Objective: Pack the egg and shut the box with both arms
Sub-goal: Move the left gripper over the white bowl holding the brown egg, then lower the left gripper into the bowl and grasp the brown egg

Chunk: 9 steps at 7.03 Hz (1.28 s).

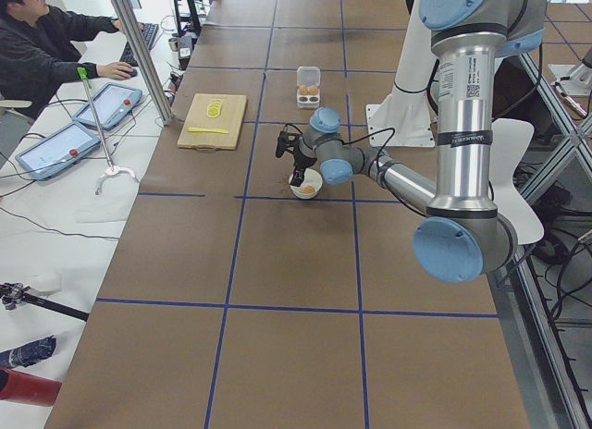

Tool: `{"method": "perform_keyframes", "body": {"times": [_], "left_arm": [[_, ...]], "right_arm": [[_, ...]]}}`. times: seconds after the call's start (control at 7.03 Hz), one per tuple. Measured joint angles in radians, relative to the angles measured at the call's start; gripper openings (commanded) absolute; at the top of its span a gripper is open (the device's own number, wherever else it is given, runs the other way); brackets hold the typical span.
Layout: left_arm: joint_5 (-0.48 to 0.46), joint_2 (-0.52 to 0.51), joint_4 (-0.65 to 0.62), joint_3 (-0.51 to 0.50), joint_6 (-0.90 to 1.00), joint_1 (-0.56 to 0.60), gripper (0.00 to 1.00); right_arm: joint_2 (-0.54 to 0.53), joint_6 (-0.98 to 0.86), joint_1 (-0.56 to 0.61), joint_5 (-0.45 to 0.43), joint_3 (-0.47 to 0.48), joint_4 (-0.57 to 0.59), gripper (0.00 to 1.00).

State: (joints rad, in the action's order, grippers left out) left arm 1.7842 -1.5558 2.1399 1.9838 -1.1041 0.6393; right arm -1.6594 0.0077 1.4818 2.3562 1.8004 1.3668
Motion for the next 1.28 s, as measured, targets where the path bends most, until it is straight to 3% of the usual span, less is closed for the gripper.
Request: {"method": "perform_keyframes", "body": {"times": [0.43,1.28], "left_arm": [[-0.018,-0.056,-0.074,-0.044,-0.001,-0.033,0.72],[-0.020,-0.048,-0.087,-0.048,0.002,-0.092,0.72]], "right_arm": [[-0.011,0.000,0.000,0.000,-0.001,0.000,1.00],[-0.013,0.000,0.000,0.000,-0.003,0.000,1.00]]}}
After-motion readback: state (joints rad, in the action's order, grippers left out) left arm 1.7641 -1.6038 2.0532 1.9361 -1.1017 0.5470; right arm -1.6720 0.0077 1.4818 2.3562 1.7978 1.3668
